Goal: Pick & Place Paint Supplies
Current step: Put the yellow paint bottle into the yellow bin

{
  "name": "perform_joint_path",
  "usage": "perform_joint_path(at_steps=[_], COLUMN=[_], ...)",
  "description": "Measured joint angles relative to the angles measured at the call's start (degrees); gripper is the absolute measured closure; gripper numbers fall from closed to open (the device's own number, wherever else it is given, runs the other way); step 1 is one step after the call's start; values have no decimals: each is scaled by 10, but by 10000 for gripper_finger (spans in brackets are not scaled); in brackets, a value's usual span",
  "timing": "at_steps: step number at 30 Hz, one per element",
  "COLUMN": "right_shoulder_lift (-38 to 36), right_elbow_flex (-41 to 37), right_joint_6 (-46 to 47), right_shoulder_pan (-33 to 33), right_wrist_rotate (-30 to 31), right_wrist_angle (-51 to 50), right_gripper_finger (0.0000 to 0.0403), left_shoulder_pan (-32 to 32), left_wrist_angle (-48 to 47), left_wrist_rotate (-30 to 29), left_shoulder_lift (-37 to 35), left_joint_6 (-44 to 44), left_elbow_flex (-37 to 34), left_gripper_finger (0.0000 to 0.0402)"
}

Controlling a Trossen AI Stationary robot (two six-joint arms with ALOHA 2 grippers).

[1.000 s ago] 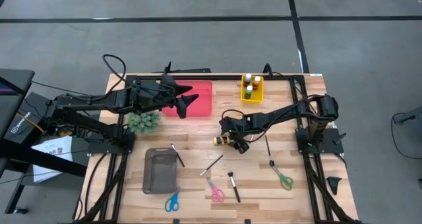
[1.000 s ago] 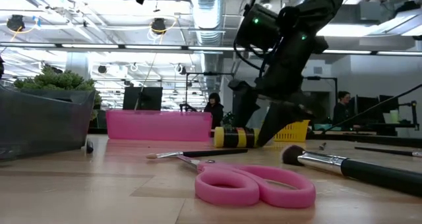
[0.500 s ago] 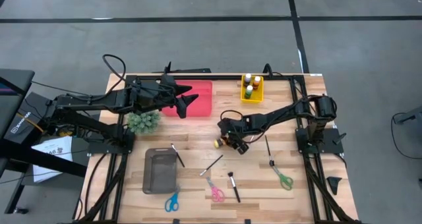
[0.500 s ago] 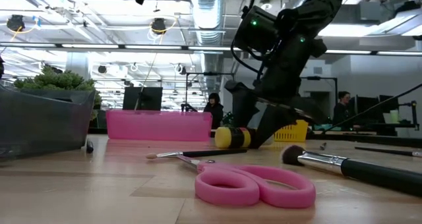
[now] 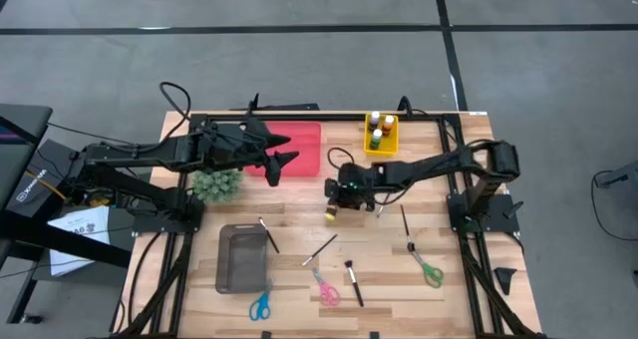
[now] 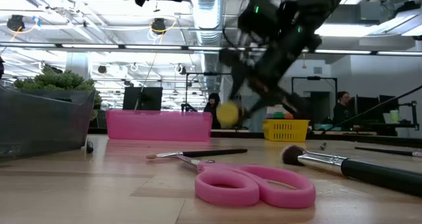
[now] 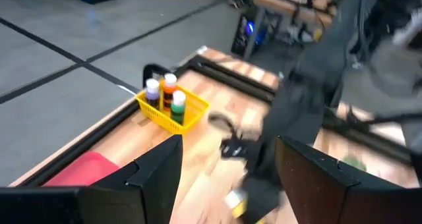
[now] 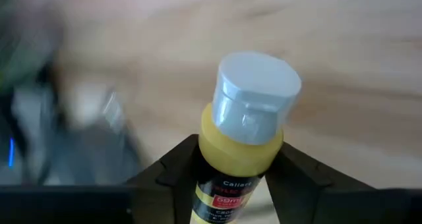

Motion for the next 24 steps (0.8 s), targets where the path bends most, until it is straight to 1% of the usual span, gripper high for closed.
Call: perform_joint_path(at_steps=[4,8,10,12,14,15,19,21,24], right_shoulder_lift=[-60,-119,-143,-165,-184,-191,-217,-224,-228], right_elbow_flex=[-1,0,0,0,0,0,0,1,2], right_joint_6=[-183,-333,-391,-425,-443,-450,-464,-466,-472], right_shoulder_pan=[7,9,10,11,9,7,-7,-17,-29], right_wrist_rotate=[-76,-165,-206,-226,-222,-208,-115,-81,-56], right_wrist_angle=[0,12,14,29,42,47,96,135,196], right_gripper_finger=[247,252,254,256,256,256,256,256,257], left_shoulder_pan=[0,0,0,0,0,0,-2,-8,-16], left_wrist_angle=[-33,-51,-48,-45,-36,-39,-16,44,138], left_wrist_rotate=[55,141,185,216,227,227,228,227,234], left_shoulder_lift=[0,0,4,10,20,25,49,60,64], left_joint_6=[49,107,121,121,105,89,34,21,2], left_elbow_flex=[0,0,0,0,0,0,-3,-14,-40], left_gripper_finger=[170,170,170,170,170,170,169,170,170])
